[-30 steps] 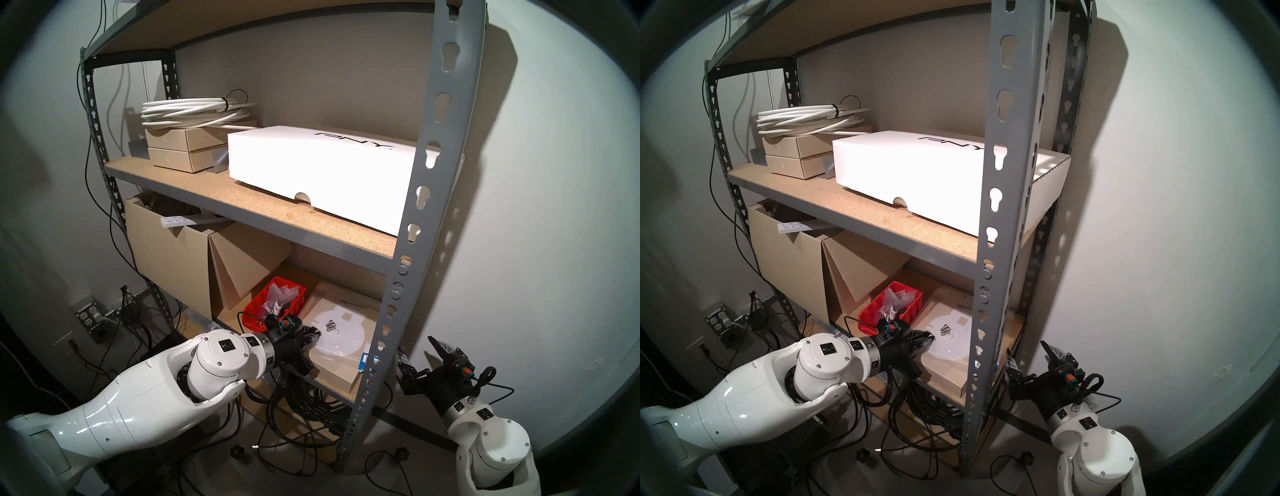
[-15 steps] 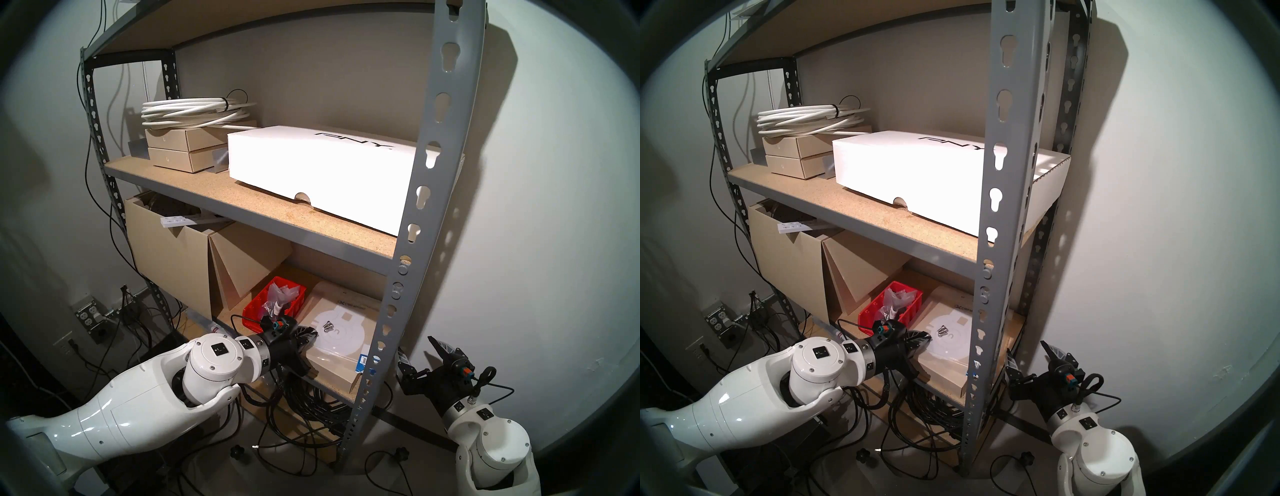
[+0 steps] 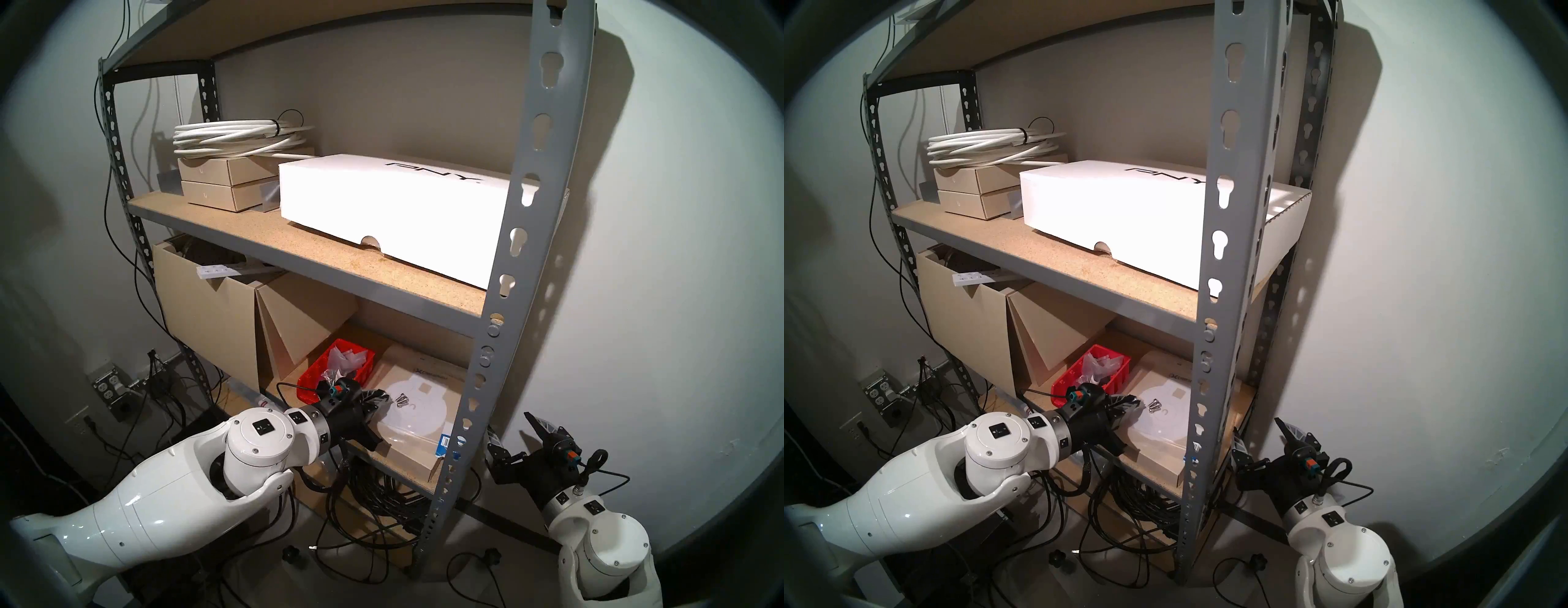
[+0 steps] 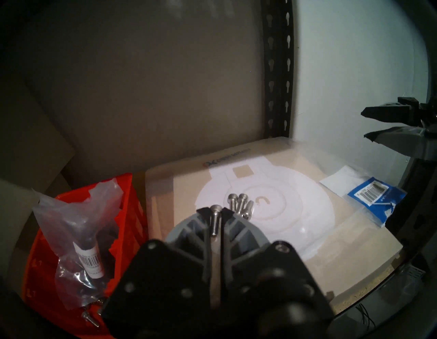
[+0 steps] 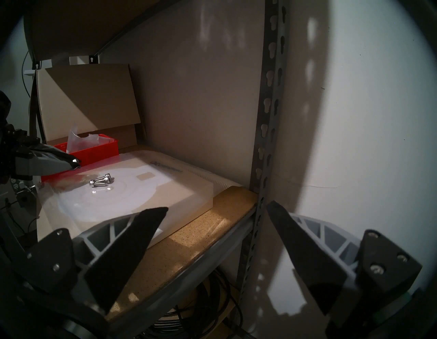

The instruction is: Organize the rack shelf by putting things into a case

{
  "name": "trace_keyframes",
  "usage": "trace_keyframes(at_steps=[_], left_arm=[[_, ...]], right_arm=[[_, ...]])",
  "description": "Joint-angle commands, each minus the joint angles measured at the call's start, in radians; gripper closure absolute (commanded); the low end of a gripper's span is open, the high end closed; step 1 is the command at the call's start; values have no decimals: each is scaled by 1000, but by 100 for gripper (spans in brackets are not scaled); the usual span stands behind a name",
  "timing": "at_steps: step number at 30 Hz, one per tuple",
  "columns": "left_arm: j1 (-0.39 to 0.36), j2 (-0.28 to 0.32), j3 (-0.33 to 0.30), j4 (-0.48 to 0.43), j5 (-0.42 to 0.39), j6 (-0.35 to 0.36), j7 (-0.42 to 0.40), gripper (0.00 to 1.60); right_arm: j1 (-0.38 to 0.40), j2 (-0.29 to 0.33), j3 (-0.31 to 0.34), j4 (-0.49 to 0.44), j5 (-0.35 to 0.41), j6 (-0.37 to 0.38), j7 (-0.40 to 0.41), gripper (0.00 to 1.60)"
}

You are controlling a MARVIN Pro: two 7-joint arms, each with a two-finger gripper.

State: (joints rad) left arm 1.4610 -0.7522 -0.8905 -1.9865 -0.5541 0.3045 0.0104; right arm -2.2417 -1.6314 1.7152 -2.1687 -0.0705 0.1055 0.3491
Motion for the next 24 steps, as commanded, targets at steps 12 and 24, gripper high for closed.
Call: trace_keyframes(at_steps=[12, 24], left_arm=[[44, 149, -188, -135, -132, -33, -2, 160], [152, 255, -285, -139, -205, -83, -17, 160]], right_arm=[[4, 0, 2, -20, -1, -4, 0, 0], [4, 0, 2, -20, -2, -3, 0, 0]])
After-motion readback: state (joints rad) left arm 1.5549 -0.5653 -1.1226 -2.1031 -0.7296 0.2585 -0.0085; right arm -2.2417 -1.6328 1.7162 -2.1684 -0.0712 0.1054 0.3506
